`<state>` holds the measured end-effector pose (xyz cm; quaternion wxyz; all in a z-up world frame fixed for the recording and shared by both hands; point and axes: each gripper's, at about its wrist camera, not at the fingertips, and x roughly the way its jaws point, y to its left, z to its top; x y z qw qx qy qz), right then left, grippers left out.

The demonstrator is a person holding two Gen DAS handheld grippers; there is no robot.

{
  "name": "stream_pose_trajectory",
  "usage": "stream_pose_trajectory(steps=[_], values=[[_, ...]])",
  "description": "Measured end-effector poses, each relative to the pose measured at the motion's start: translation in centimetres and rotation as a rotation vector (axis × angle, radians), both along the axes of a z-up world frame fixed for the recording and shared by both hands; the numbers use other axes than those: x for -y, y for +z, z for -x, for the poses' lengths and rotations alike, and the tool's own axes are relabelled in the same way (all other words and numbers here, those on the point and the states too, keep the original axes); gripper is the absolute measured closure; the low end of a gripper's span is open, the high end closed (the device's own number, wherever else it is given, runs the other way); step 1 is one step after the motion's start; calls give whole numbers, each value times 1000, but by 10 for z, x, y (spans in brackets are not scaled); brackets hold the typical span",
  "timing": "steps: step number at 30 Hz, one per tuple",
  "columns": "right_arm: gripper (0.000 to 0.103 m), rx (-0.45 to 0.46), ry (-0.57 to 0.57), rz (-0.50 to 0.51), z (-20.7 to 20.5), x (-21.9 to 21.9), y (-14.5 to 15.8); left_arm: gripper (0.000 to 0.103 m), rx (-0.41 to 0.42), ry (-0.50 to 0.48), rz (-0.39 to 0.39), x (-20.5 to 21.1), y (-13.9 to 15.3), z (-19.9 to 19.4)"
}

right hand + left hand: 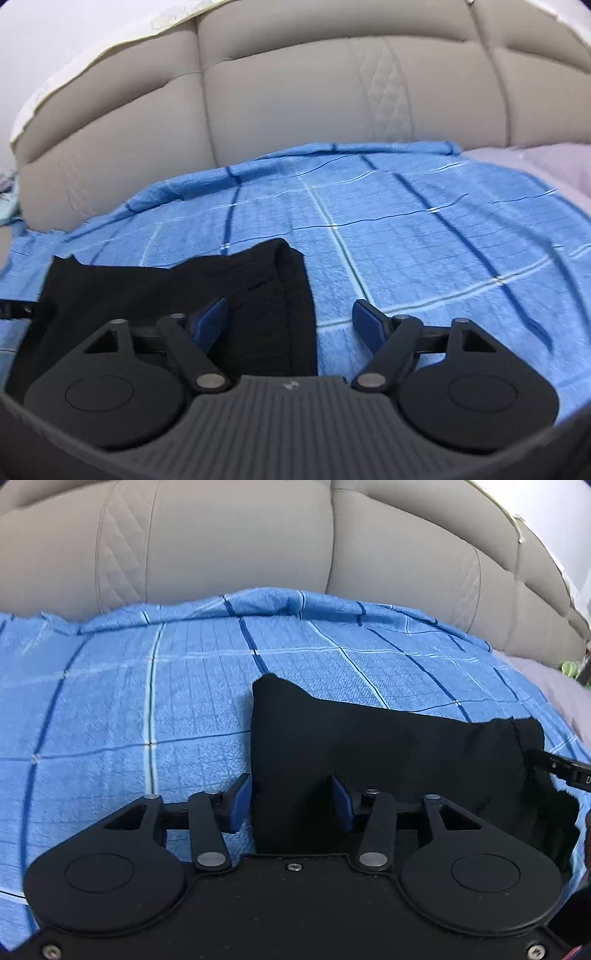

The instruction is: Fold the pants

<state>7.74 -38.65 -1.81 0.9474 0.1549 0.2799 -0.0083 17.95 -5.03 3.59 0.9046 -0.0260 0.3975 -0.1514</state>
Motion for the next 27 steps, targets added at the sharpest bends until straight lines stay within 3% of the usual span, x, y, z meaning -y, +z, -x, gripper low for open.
stream_pose_trajectory(steps=[3,5,11,12,15,19,24,27], values=[[28,-18,66,-76,-10,7,-8,50,13,-7,17,2,-2,-2],[35,-10,95,-63,-10,2,-9,45,20,-25,14,6,-2,-3],[36,-4,137,2,-6,-11,-11,38,33,-73,3,10,-4,-5],[28,2,127,0,-8,-9,-11,36,29,-79,7,10,-5,-6],[27,15,120,3,-16,-8,-12,32,28,-88,20,12,-6,-10],[36,14,150,-15,-20,-6,-11,22,24,-107,34,18,-7,-13],[38,15,190,-35,-13,-7,-12,20,33,-146,10,20,-8,-10],[39,16,228,-65,-8,-9,-12,20,7,-155,61,8,-6,-8]])
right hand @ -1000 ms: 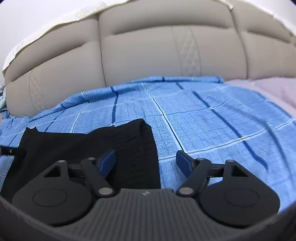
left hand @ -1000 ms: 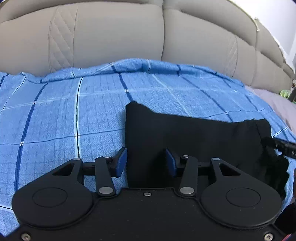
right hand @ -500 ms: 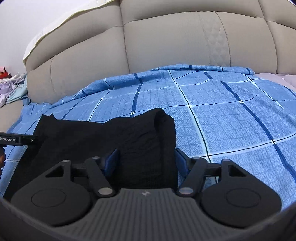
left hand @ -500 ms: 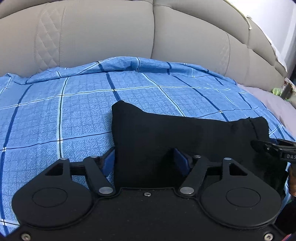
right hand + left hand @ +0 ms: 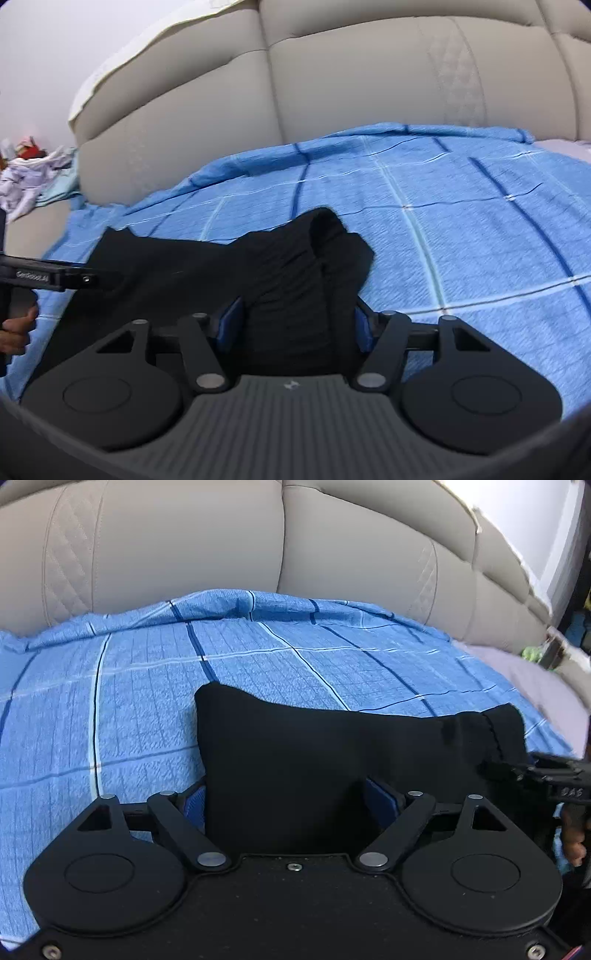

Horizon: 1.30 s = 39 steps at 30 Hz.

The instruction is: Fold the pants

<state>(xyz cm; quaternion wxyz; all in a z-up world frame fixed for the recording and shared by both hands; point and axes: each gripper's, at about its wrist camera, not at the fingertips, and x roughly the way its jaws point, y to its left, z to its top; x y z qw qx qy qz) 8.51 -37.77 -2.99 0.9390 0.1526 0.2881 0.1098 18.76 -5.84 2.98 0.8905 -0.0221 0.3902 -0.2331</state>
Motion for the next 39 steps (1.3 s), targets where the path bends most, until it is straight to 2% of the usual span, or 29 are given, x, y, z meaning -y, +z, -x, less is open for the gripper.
stream_pose_trajectory(steps=[2,4,12,15,17,18,19,20,22,23,26,29,34,39], values=[[39,5,4,15,0,-3,-1,20,-11,12,62,-10,-1,1],[40,9,5,19,-2,-3,-1,20,-12,24,87,-13,-2,0],[45,11,-13,6,-6,-1,-2,20,51,3,-16,12,-5,0],[48,13,-21,-1,-6,-2,-2,21,64,-3,-20,12,-7,2],[50,14,-21,-1,-6,-2,-1,25,68,14,-7,9,-7,3],[53,16,-22,-3,-6,-3,-1,34,72,34,-2,8,-7,3],[55,17,-23,-5,-5,-3,-1,55,78,66,3,5,-7,4],[60,18,-25,-10,-5,-3,-1,67,86,104,11,2,-6,4],[67,23,-33,-35,-4,-4,0,87,96,171,48,-6,-2,7],[71,27,-33,-52,-4,-6,1,92,123,198,42,-7,3,10],[72,50,-34,-42,-7,-18,10,92,213,202,-17,-7,20,20],[73,53,-34,-25,-24,-33,18,92,257,224,-52,-20,35,17],[73,84,22,-15,-73,-75,39,92,272,326,-97,-60,59,-16],[74,72,82,10,-138,-130,51,91,218,443,-154,-105,63,-62]])
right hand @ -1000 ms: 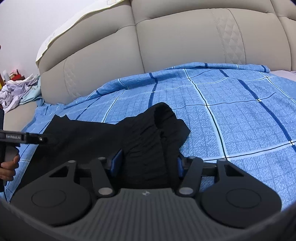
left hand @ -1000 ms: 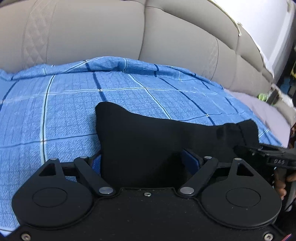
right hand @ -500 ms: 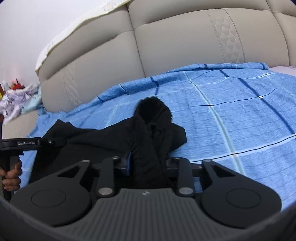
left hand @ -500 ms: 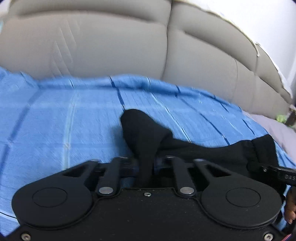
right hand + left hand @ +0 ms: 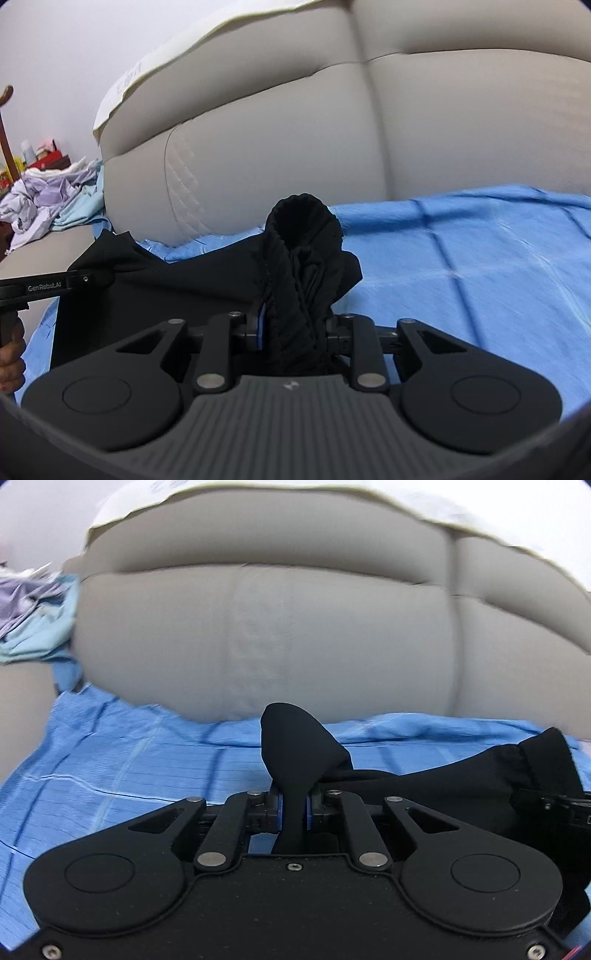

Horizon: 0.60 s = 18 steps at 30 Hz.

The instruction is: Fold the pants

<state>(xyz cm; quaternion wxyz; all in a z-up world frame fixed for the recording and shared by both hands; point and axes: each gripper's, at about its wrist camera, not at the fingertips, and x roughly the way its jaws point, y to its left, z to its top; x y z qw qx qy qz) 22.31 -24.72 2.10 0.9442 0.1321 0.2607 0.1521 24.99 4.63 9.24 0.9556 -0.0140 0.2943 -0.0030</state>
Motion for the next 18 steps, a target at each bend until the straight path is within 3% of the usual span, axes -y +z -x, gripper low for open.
stream_pose_trajectory(steps=[5,7,8,9,10,11,13,18], values=[[72,-43,-1,60,-36,-31,-13,85,-60,27,-54,-11,-27,-20],[63,-46,-21,85,-37,-31,-21,73,-76,49,-92,-8,-40,-24],[39,-40,-42,91,-35,-28,-25,69,-88,69,-123,-6,-47,-26],[27,-37,-77,102,-34,-25,-30,61,-95,82,-145,-3,-52,-26],[23,-44,-100,104,-32,-19,-33,59,-87,86,-155,-1,-55,-25],[21,-53,-114,92,-31,-14,-35,57,-83,87,-160,-3,-56,-25],[18,-56,-137,59,-25,-5,-34,43,-89,95,-174,0,-55,-21],[13,15,-232,181,1,-7,-14,20,-72,77,-122,-1,-37,-1]])
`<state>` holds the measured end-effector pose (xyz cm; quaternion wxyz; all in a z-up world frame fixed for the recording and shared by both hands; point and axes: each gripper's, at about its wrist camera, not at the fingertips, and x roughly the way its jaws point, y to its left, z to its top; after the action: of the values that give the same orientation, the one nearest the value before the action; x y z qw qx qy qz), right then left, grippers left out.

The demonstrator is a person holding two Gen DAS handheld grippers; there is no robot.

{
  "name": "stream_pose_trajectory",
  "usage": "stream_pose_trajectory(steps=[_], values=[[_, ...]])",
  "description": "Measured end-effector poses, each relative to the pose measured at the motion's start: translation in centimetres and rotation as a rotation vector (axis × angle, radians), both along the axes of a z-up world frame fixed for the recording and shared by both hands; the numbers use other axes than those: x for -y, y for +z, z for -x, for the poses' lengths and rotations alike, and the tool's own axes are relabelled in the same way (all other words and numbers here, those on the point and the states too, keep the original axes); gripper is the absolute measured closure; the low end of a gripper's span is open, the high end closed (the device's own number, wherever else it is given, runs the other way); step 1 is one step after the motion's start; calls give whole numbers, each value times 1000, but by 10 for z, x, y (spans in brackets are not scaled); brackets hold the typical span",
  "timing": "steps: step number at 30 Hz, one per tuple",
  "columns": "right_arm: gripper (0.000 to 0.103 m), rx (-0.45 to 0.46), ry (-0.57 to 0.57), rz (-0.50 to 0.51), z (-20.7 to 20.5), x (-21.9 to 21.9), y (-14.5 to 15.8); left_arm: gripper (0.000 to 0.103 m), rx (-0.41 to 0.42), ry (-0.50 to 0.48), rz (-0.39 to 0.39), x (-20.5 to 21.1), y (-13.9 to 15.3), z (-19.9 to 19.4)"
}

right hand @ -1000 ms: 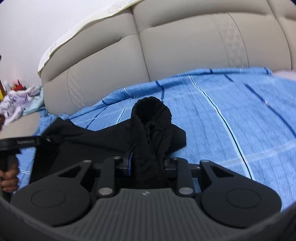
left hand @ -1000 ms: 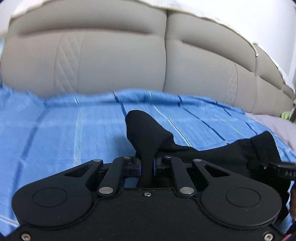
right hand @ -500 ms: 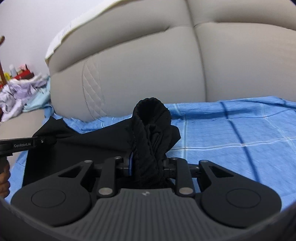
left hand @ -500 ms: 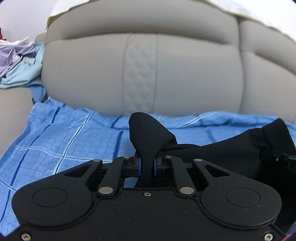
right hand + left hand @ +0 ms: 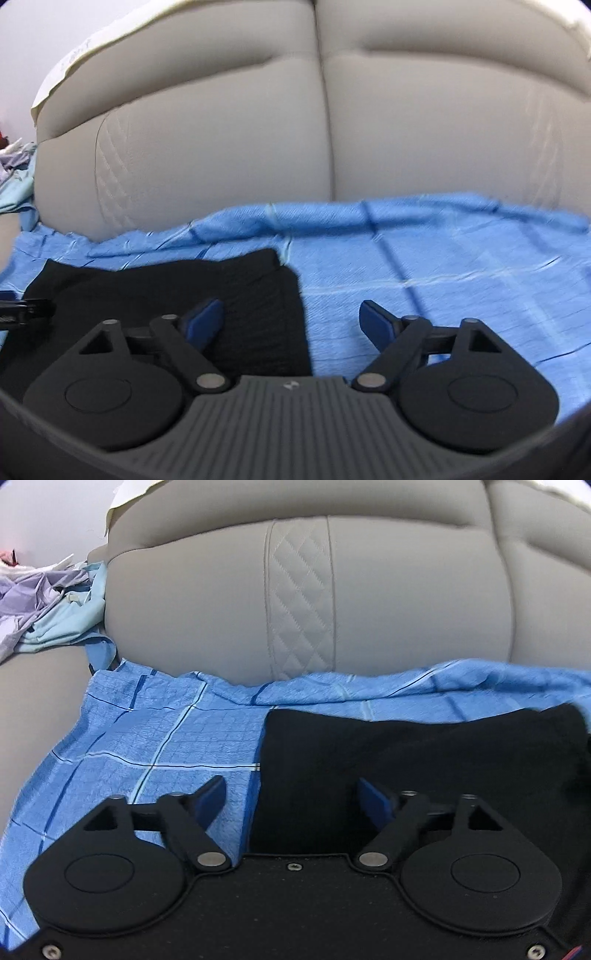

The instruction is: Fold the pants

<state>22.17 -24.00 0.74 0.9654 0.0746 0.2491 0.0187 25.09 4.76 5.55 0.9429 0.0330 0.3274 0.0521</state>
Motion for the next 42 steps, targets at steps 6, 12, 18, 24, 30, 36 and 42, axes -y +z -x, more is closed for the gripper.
stream_pose_trajectory(steps=[6,12,18,24,30,36,42], values=[[9,76,30,34,40,-14,23,15,25,-54,55,16,15,42],[8,21,62,185,52,-48,9,15,-12,-70,48,36,1,72],[3,-64,8,108,72,-26,-22,14,-50,-64,71,39,-17,99],[0,-61,-1,55,104,-16,-31,12,-37,-68,82,39,-21,131],[0,-20,-48,60,132,-27,-26,9,1,-74,144,35,-15,157],[0,49,6,87,157,-52,-22,3,39,-87,123,39,-10,177],[0,25,40,82,153,-69,-33,0,20,-114,64,49,-23,186]])
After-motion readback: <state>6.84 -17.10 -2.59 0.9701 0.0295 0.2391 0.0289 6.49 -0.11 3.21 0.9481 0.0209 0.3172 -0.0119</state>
